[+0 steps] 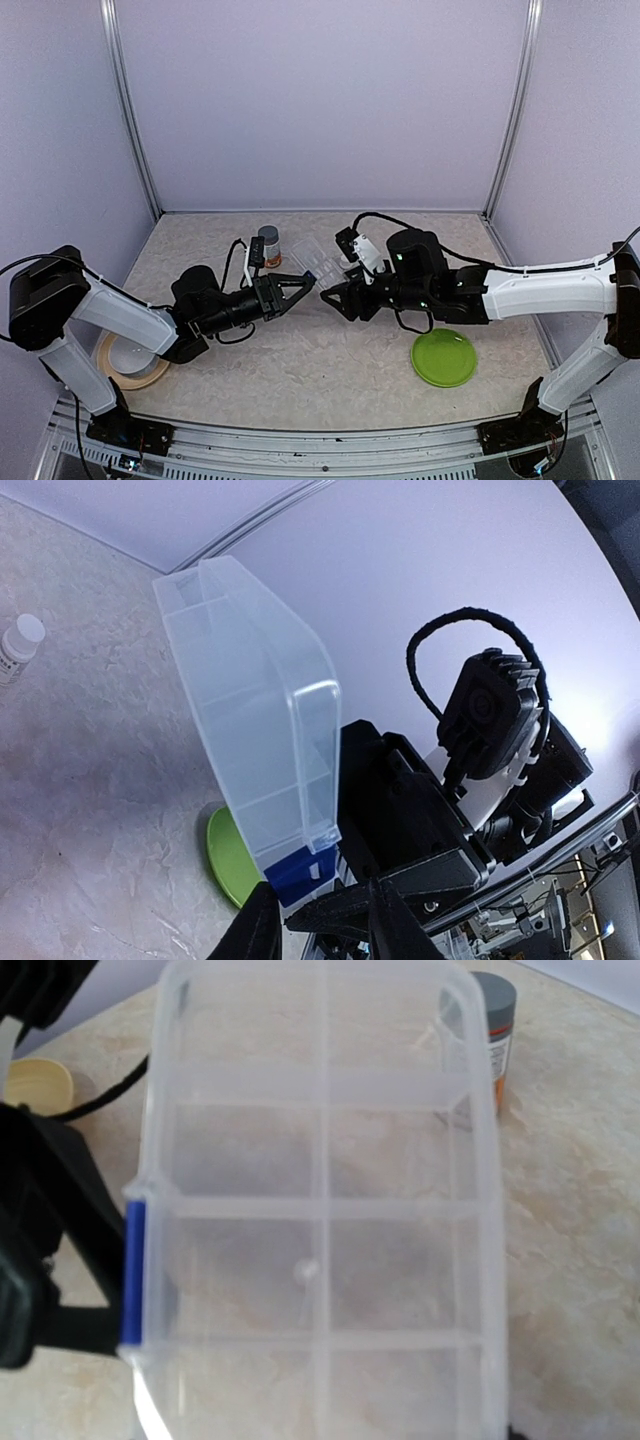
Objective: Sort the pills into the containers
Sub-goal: Pick up the lid of the pill container from the pill container.
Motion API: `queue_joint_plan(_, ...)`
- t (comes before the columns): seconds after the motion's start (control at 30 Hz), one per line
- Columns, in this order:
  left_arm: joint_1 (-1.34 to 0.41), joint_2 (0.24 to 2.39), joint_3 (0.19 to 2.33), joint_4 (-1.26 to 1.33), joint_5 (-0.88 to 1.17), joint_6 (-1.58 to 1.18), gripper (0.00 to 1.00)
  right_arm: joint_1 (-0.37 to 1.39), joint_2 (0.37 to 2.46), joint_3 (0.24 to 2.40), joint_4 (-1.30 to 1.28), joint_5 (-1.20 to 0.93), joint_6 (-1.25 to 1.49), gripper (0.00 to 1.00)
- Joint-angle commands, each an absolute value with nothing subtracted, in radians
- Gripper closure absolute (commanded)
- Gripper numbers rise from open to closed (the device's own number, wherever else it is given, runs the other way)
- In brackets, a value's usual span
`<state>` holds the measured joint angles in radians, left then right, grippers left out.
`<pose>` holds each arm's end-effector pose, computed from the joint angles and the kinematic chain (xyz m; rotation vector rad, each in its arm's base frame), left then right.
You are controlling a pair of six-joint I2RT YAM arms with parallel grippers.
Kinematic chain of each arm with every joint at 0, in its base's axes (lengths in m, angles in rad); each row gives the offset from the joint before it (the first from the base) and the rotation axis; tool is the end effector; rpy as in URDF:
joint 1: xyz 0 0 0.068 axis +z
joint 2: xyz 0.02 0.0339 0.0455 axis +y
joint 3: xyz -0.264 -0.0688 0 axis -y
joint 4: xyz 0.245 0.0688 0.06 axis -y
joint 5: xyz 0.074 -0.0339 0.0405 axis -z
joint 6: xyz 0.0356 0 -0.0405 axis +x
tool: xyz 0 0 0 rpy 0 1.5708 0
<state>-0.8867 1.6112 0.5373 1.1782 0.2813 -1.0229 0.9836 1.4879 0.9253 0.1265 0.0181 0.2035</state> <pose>0.1869 -0.2448 0.2018 0.1525 1.7322 -1.6970 0.1871 0.2800 0.2504 -0.7818 1.9333 0.7276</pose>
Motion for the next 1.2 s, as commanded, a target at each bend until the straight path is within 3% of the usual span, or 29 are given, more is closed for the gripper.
queue_joint_plan(0.0,-0.932,1.574,0.571,1.469,0.448,-0.995,0.69,0.964,1.538,0.908,0.027,0.001,0.223,0.49)
queue_joint_plan(1.17,-0.962,1.573,0.529,1.638,0.528,-0.984,0.62,0.901,1.551,0.873,0.01,0.036,0.315,0.5)
